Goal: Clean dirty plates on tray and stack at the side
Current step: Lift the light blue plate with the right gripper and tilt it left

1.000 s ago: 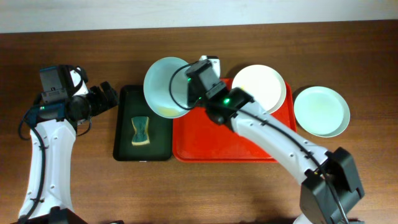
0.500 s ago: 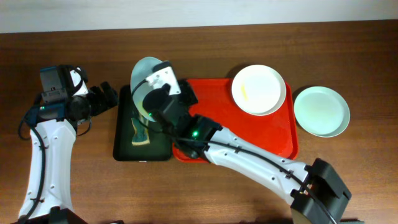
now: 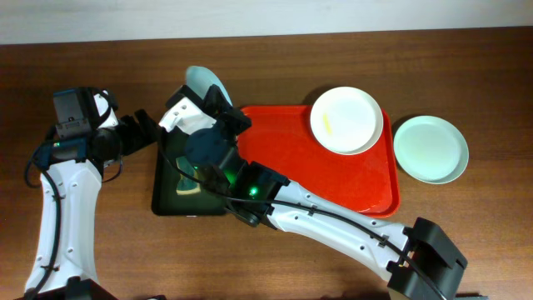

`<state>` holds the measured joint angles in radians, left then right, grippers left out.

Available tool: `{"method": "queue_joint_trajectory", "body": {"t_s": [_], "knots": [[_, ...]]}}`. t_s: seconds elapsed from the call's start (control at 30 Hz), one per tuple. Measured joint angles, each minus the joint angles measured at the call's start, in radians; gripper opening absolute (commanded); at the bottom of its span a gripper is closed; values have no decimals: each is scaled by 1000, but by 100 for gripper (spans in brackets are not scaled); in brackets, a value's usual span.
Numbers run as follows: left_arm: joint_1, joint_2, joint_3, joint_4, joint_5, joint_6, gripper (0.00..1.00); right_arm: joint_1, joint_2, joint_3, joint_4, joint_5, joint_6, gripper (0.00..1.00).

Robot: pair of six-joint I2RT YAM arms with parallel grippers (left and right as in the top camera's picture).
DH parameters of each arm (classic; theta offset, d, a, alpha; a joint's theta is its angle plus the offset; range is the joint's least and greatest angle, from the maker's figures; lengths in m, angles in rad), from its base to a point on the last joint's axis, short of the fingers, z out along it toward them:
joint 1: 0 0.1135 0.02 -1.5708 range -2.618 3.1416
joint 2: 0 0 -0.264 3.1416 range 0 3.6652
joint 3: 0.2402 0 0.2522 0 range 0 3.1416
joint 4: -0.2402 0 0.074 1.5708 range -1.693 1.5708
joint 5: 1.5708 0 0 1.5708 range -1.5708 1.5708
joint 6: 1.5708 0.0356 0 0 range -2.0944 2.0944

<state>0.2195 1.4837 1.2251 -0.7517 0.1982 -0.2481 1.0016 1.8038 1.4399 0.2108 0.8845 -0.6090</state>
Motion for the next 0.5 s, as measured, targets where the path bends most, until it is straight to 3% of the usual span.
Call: {"method": "queue_joint_trajectory", "body": {"t_s": [0.3, 0.43, 0.47, 0.5], "knots": [[0, 0, 0, 0, 0, 0, 99, 1, 0, 0, 75, -44, -187, 4], [0, 0, 0, 0, 0, 0, 99, 1, 0, 3, 1, 32, -26, 7], [0, 0, 0, 1, -1, 0, 99, 0, 0, 4, -42, 51, 31, 10], [0, 0, 0, 0, 0, 0, 99, -2, 0, 4, -85, 59, 85, 20]]}}
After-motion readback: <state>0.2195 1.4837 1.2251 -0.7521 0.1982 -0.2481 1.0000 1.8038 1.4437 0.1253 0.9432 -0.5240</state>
